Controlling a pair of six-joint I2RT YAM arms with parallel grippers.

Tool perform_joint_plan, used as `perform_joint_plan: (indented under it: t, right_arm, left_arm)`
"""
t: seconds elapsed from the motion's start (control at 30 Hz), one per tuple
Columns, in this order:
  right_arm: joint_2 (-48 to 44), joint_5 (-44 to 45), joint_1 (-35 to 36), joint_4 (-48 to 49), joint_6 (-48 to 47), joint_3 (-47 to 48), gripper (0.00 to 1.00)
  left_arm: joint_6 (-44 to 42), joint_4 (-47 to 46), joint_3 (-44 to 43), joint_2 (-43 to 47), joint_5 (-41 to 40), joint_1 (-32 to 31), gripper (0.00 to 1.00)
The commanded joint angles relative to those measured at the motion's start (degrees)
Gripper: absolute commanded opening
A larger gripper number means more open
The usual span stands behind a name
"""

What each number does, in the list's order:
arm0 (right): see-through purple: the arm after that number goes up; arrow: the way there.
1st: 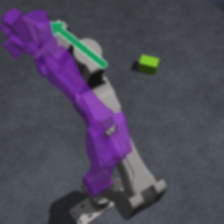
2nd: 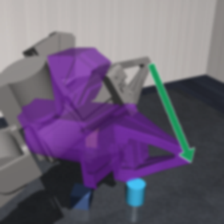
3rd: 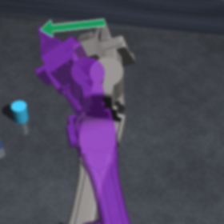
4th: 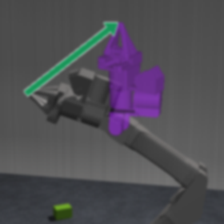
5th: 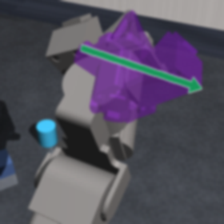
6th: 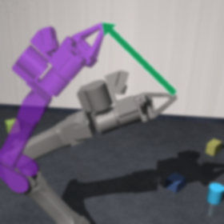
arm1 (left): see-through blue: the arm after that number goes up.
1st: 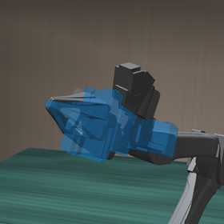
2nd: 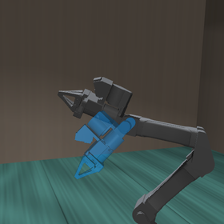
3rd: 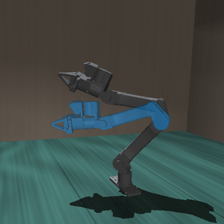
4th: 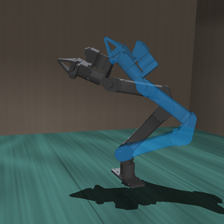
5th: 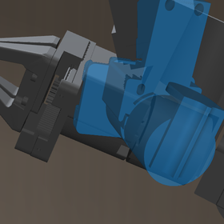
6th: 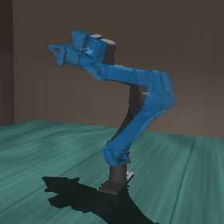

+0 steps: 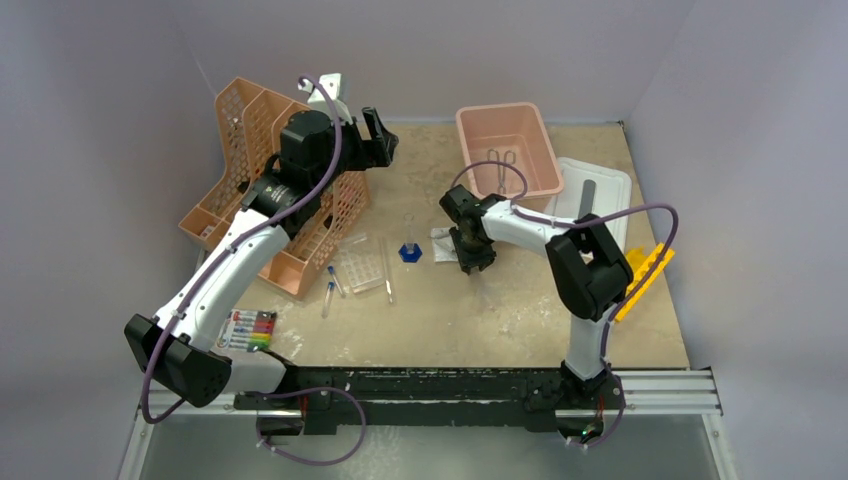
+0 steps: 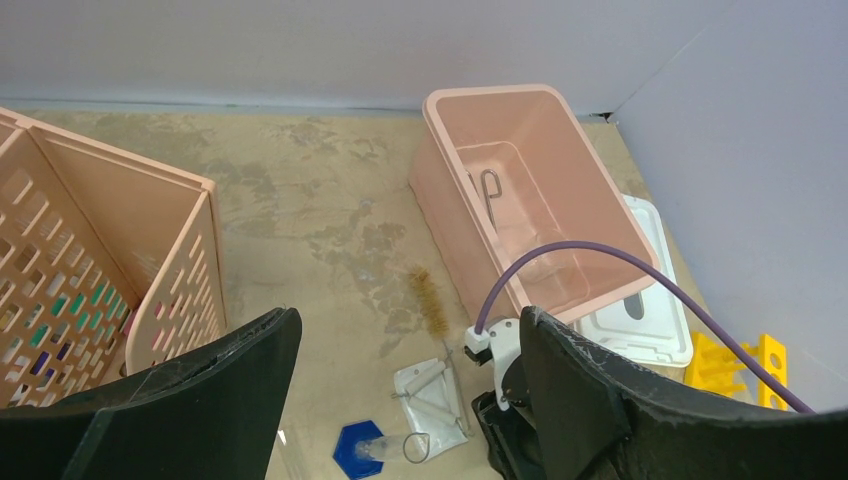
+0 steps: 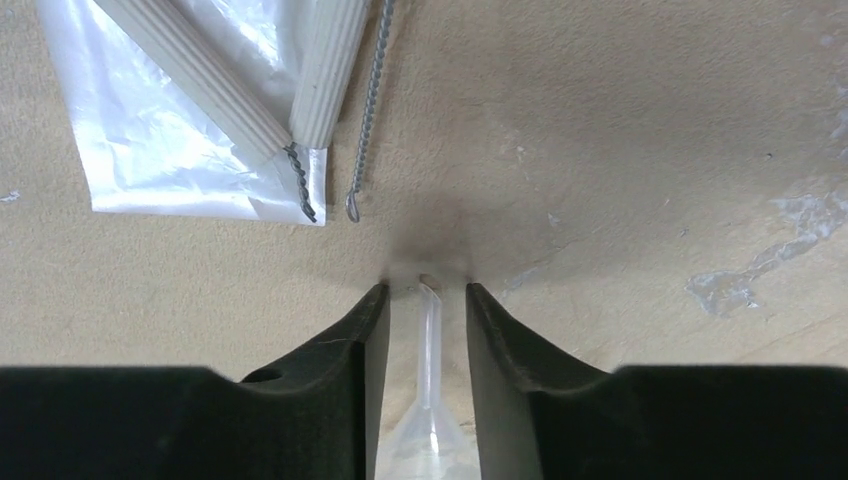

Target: Organize the chemistry lab equipment

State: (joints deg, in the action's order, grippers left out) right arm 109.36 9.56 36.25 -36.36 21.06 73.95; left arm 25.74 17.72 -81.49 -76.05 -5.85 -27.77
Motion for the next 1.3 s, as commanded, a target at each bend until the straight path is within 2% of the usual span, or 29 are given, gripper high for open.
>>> perform_joint_plan:
  t: [0.0,0.23,0.33,0.53,0.6,0.73,0.9,1.07,1.27]
  right_arm:
    - [-2.2,0.0,0.1,-0.6,2.1,-2.5,0.39]
    - [-3.7,-5.7,0.1,-2.4,3.4,-5.9,0.40]
    - [-3.3,-6.3,0.1,-2.0,3.7,-6.6,0.36]
    - [-2.9,1.0,0.1,-0.2,3.7,-3.5,0.07]
    - [-4.5,2.4,0.1,0.2,3.0,-2.1,0.03]
    - [-10.4,1.3,0.1,-0.1,0.7,1.9,0.01]
    - [-15.0,-1.7,-1.8,-0.8,-2.2,12.4,0.01]
    - [-15.8,-3.5,-6.2,1.2,-4.9,22.2,0.01]
    - [-14.3,-2.7,-11.8,6.0,-9.1,28.7,0.02]
  left_arm:
    - [-1.3,-1.9,-0.7,0.2,-0.5,0.3,0.80]
    - [-1.3,-1.8,-0.7,0.3,-0.6,0.3,0.80]
    - [-1.3,-1.9,-0.8,0.3,-0.6,0.3,0.80]
    - [-1.3,-1.8,-1.3,0.1,-0.3,0.3,0.80]
    - [-1.3,-1.7,-1.6,0.1,-0.3,0.3,0.80]
    - [-1.2,-1.9,-1.9,0.1,-0.5,0.3,0.80]
    - [-1.0,-2.5,-3.4,-1.1,-0.7,0.3,0.80]
    - [-1.0,-2.6,-4.1,-0.8,-2.6,0.3,0.80]
    - [-1.7,-2.1,-3.9,-0.2,-4.8,0.3,0.80]
